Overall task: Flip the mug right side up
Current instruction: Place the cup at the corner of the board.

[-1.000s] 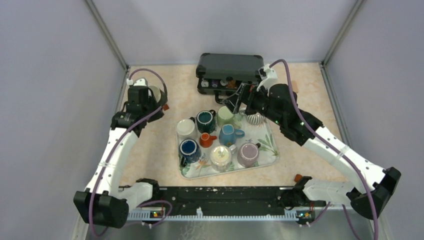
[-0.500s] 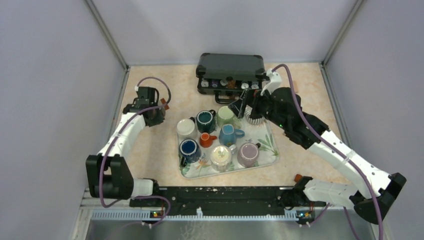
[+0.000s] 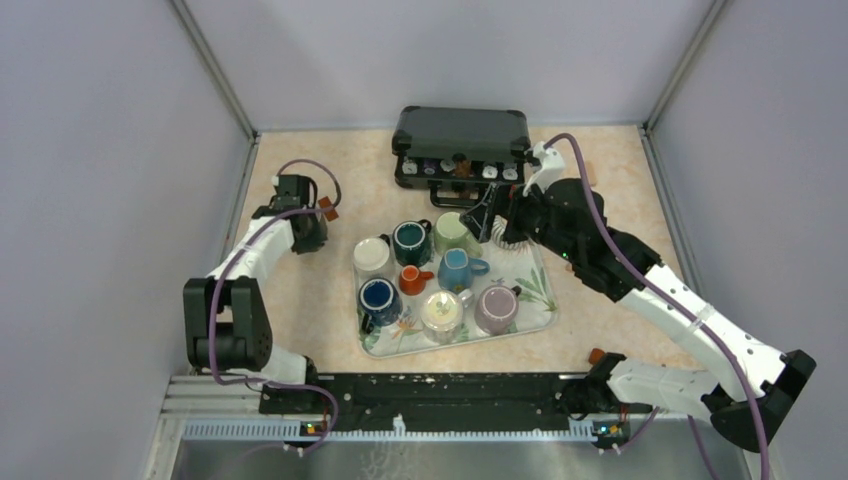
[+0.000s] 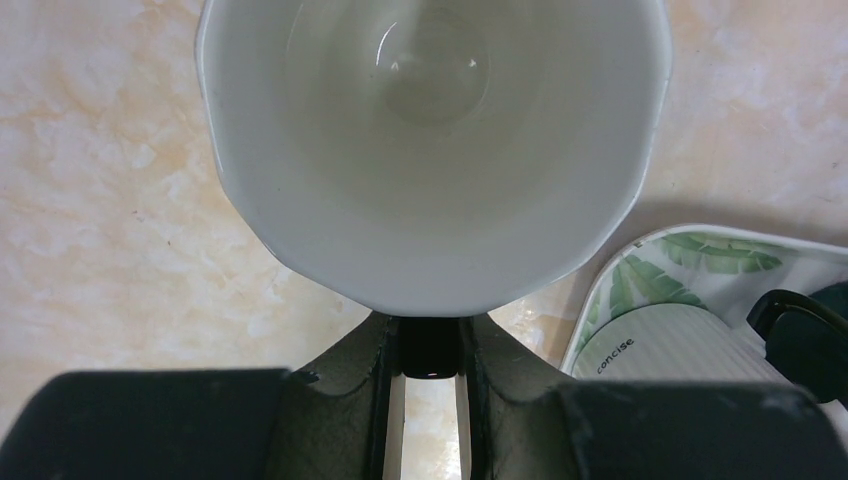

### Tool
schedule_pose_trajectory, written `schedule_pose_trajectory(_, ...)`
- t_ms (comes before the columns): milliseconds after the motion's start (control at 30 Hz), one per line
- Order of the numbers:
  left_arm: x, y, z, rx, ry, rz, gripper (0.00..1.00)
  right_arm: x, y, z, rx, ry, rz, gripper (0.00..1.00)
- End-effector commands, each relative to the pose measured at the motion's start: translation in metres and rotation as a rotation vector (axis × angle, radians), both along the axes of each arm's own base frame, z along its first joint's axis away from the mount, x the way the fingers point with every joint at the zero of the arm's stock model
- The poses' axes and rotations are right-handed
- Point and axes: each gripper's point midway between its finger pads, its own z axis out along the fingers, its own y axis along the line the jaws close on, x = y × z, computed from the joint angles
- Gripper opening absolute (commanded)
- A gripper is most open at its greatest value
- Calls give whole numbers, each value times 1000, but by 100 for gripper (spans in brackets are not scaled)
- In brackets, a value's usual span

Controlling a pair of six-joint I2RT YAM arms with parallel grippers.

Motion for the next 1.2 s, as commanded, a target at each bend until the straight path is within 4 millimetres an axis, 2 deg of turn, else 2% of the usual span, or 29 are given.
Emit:
schedule_pose_trajectory(0, 26, 14, 15, 32, -105, 15, 1, -7, 2, 8, 13, -32, 28, 99)
schedule_pose_trajectory(100, 25, 17, 13, 46, -96, 14, 14, -6, 0, 5, 3, -30, 24, 99)
schedule_pose_trajectory(133, 25, 18, 11, 49, -91, 14, 24, -6, -1, 4, -3, -31, 23, 99)
schedule_pose_trajectory(267, 25, 18, 10, 53, -89, 8, 39, -7, -1, 6, -5, -37, 25, 99)
schedule_pose_trajectory(500, 26, 19, 13, 59, -70, 2, 47, -8, -3, 4, -18, -39, 29, 99)
schedule_pose_trajectory(600, 26, 19, 16, 61, -78, -1, 53, -8, -3, 4, -22, -44, 30, 99)
schedule_pose_trajectory(800, 23, 15, 39, 51, -129, -27, 81, -2, -10, 0, -45, -40, -21, 99)
schedule_pose_trajectory(900, 20, 11, 50, 33, -151, -46, 98, 0, -13, -5, -61, -40, -34, 99)
schedule_pose_trajectory(1033, 16, 2, 66, -1, -200, -85, 99, 0, -12, -14, -93, -28, -21, 99)
schedule_pose_trajectory(1167, 12, -17, 91, -71, -279, -163, 99, -4, -8, -33, -150, 11, 30, 99)
